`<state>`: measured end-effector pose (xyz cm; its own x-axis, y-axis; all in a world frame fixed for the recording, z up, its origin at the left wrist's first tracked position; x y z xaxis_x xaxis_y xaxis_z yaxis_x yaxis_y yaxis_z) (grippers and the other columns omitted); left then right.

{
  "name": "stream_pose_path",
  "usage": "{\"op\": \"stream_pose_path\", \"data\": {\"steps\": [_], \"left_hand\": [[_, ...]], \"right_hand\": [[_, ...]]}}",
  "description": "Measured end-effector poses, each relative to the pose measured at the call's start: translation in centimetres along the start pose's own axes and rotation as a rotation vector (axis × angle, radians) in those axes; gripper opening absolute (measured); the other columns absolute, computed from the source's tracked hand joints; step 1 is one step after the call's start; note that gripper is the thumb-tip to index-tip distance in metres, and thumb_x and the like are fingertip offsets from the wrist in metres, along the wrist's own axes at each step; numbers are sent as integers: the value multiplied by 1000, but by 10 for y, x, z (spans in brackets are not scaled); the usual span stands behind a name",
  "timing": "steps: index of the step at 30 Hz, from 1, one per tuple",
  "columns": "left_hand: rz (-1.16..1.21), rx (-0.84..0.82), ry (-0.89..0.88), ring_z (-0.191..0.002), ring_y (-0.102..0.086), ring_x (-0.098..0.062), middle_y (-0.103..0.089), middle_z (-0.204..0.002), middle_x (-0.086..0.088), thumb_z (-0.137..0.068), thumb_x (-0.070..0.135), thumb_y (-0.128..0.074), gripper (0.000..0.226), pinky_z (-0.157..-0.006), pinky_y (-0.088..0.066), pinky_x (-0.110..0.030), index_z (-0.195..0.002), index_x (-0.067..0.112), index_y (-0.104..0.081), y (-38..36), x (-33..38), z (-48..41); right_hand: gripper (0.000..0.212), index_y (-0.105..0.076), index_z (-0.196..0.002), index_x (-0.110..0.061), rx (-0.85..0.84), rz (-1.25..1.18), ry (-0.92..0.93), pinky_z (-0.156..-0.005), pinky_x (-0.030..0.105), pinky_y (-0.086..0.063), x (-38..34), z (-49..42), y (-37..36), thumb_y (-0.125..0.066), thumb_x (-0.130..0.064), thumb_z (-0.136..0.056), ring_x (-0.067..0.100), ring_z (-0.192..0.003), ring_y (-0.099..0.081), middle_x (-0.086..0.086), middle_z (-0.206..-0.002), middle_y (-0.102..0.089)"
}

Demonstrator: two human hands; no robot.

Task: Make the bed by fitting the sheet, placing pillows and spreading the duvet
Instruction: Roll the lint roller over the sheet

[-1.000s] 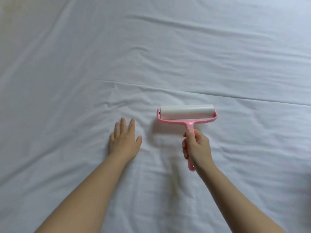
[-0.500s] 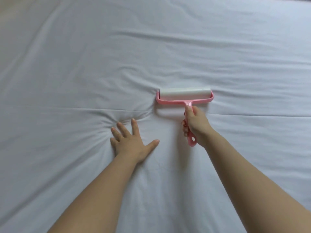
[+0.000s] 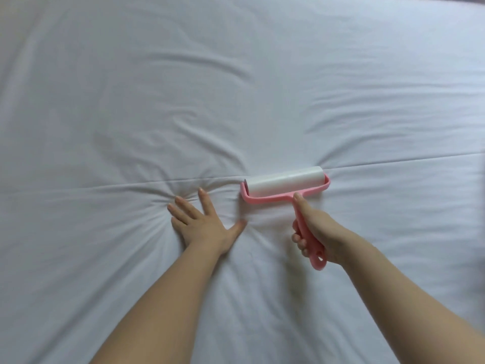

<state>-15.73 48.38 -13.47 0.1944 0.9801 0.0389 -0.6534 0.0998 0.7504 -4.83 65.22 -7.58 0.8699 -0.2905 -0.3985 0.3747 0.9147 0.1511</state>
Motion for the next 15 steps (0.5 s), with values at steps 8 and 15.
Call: {"op": "stream_pose_path", "data": {"steps": [8, 15], "left_hand": [[8, 42, -40, -136, 21, -52, 24, -147, -35, -72, 86, -24, 115, -114, 3, -53, -143, 13, 28, -3, -5, 1], [156, 373, -38, -143, 11, -39, 10, -154, -26, -79, 66, 2, 82, -114, -3, -52, -147, 22, 14, -19, -8, -6]], "right_hand": [[60, -40, -73, -9, 122, 35, 9, -43, 20, -27, 3, 10, -6, -33, -66, -90, 14, -33, -30, 3, -50, -38], [60, -33, -64, -13, 108, 41, 80, -43, 22, -27, -37, -23, -10, -32, -68, -89, 17, -35, -30, 4, -46, -37]]}}
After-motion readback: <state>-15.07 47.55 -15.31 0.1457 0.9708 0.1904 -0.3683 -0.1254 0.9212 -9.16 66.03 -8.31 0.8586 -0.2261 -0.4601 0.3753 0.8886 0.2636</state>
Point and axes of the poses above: each hand's wrist, its own z-axis away from the middle knuckle, its own y-axis out of the back of the hand, x = y × z, the point moved 2 cm from there along -z, towards the middle knuckle
